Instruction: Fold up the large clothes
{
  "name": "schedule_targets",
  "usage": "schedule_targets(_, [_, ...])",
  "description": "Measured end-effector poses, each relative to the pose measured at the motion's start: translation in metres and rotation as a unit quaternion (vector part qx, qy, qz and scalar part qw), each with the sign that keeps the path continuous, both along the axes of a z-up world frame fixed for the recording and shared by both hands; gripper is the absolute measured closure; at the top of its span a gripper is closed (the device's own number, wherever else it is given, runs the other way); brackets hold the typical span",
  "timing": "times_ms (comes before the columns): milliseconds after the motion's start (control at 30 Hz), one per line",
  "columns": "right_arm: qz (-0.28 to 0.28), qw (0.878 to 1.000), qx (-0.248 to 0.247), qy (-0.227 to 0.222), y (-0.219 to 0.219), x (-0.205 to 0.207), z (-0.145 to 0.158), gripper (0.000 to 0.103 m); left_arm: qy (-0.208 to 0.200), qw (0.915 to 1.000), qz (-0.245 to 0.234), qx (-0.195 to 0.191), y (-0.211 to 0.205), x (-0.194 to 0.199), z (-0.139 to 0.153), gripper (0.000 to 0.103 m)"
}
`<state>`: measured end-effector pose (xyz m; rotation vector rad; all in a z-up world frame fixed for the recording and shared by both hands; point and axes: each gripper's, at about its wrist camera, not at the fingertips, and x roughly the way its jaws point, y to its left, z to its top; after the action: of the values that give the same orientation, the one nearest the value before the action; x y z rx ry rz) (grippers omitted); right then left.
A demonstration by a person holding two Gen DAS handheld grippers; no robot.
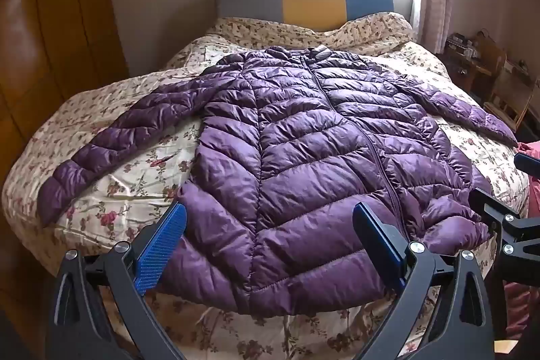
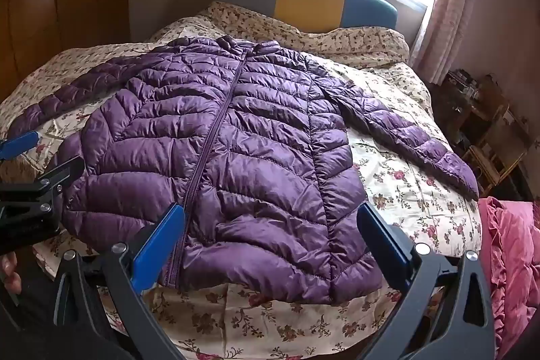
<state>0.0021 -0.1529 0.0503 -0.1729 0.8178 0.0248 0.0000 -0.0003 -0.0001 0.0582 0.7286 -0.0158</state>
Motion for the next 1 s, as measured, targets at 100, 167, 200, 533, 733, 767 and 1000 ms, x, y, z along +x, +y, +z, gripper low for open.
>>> schedule_targets(100, [-0.002,1.0,0.001,-0.003,-0.001,-0.0005,0.0005,0.002,0.0,1.0,0.001,-0.002,-0.0004,-0.0005,0.0004,0.005])
schedule_targets(167, [-0.002,1.0,-0.002,-0.003,-0.0002,-0.0004,-0.0001,0.002,0.002,1.0,0.001,-0.004,-0.0005,-0.0002,0.0005,0.005])
schedule_targets(200, [-0.001,1.0,-0.002,-0.002,-0.0003,-0.0001,-0.0003,0.002,0.002,1.0,0.002,-0.003,-0.0011,-0.0004,0.0006,0.005])
schedule_targets(533, [-0.003,1.0,-0.001,-0.002,-0.0034,-0.002,0.0035,0.002,0.007,0.9999,0.002,-0.01,0.0024,-0.0001,-0.0014,0.005])
schedule_targets(733, [-0.008,1.0,0.002,-0.003,-0.003,0.0009,0.0005,0.002,0.007,0.9999,0.003,-0.012,0.0048,0.0003,-0.0022,0.005])
schedule_targets(767, [-0.008,1.0,0.002,-0.004,-0.0018,0.0001,0.0018,0.002,0.007,0.9999,0.004,-0.012,0.0048,0.0003,-0.0021,0.005])
schedule_targets(1000, [-0.02,1.0,0.013,-0.004,-0.0087,0.001,0.0031,0.002,0.008,0.9999,0.004,-0.013,0.0056,0.0007,-0.0013,0.005])
